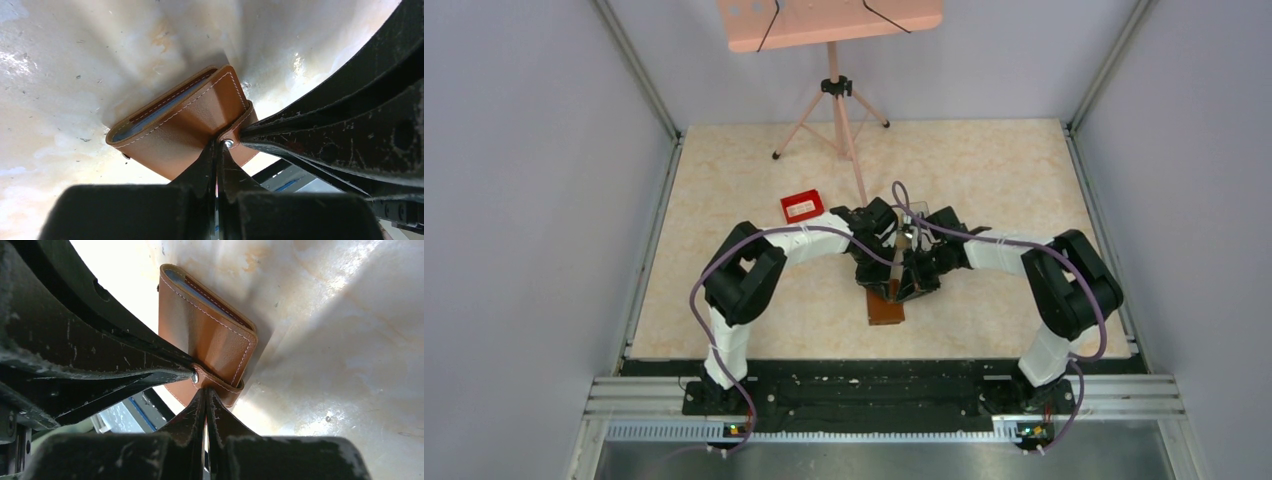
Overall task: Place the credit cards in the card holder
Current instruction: Close the card holder at the center of the board.
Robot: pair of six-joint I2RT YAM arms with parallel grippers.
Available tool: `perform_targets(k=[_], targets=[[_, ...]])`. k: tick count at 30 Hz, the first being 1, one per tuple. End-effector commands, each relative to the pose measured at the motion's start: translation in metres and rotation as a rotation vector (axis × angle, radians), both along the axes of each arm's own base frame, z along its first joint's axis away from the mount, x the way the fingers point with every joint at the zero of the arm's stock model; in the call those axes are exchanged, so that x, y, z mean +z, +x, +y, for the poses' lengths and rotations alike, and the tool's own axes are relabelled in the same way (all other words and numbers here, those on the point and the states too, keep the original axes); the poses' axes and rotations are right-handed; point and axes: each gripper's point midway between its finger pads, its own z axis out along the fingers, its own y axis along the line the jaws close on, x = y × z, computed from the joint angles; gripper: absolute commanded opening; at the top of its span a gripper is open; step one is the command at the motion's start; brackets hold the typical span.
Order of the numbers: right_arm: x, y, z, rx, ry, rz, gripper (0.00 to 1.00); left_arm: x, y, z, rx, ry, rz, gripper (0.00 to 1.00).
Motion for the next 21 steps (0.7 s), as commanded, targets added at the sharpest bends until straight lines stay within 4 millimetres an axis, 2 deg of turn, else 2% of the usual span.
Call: perform_targets(k=[1,10,17,21], targets=[[-0.012,0.008,0.003,0.028,-0.082,-0.072,0.00,-0.029,0.002,0.013,-0.051,0.117,-0.050,0.00],[-0.034,-0.004,-0.011,0.044,-0.214,-0.054,0.00,-0.047,-0.010,0.018,-0.065,0.222,-0.035,0.00],[-0.046,-0.014,-0.021,0.059,-0.279,-0.053,0.00,-0.065,-0.029,0.030,-0.113,0.346,-0.011,0.00],[-0.040,-0.015,-0.018,0.056,-0.253,-0.063,0.00,-0.069,-0.037,0.036,-0.143,0.395,-0.024,0.00]])
